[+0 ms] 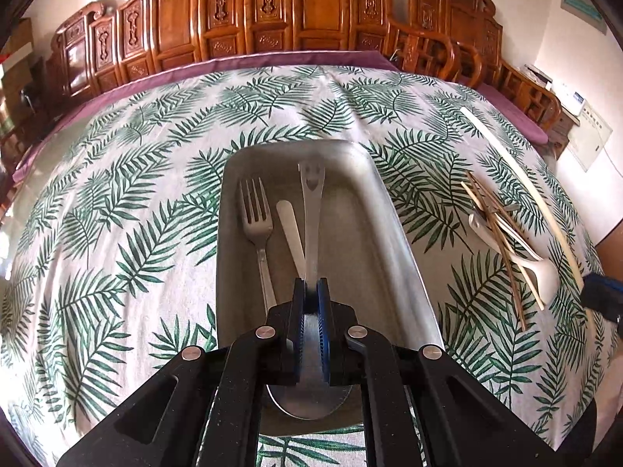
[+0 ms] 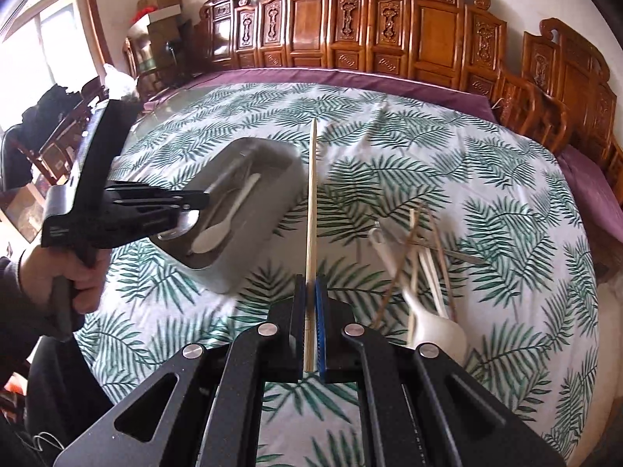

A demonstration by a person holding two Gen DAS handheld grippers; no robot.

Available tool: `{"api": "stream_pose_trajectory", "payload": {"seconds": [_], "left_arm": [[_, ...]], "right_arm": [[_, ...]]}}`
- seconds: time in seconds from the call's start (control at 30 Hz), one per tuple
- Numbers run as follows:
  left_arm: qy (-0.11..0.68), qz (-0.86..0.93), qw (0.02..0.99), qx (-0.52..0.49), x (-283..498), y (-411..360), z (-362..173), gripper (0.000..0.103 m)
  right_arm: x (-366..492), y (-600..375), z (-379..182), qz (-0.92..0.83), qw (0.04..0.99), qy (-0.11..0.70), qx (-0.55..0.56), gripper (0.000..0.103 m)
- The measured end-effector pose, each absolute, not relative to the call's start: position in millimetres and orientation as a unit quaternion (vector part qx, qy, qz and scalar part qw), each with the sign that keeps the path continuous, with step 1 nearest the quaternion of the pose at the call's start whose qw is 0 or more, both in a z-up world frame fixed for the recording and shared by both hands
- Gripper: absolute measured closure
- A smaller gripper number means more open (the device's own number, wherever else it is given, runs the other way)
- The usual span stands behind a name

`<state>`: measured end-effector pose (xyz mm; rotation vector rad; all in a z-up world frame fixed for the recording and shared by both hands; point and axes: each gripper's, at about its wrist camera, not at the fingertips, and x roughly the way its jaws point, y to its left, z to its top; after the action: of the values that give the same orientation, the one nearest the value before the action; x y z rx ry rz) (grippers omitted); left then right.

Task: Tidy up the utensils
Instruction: 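Lower the smiley spoon into the tray and open the left tool while the right carries the chopstick, then lower the wooden chopstick into the tray and open the right tool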

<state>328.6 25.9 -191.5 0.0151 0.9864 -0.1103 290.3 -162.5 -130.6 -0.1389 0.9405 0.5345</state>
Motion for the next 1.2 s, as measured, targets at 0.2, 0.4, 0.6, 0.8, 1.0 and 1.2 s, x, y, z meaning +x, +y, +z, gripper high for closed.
{"api": "stream_pose_trajectory", "payload": {"seconds": [0.2,0.4,0.6,0.8,1.0,1.2], "left_arm": [[0.467,-0.061,0.882,-0.004,325,31,-182,0.097],[0.453,-0.065,0.889,-0.005,303,40,-159,0.097],[0.439,-0.070,0.896,-0.001,285,49,-135,0.097],[0.423,-0.073,0.903,-0.001,271,58,-113,0.097],[0.416,-0.075,0.906,-0.027,260,77,-99,0.097],[0.412,-0.065,0.908,-0.031,256,95,-94,0.097]], "right_arm": [[292,-144,-129,0.262,0.846,0.457,-0.077,0.097],[292,-120,-125,0.272,0.838,0.467,-0.074,0.097],[300,-99,-128,0.274,0.828,0.486,-0.061,0.097],[317,-78,-133,0.268,0.817,0.507,-0.058,0.097],[330,-59,-140,0.259,0.806,0.529,-0.063,0.097],[345,-40,-151,0.246,0.798,0.546,-0.068,0.097]]}}
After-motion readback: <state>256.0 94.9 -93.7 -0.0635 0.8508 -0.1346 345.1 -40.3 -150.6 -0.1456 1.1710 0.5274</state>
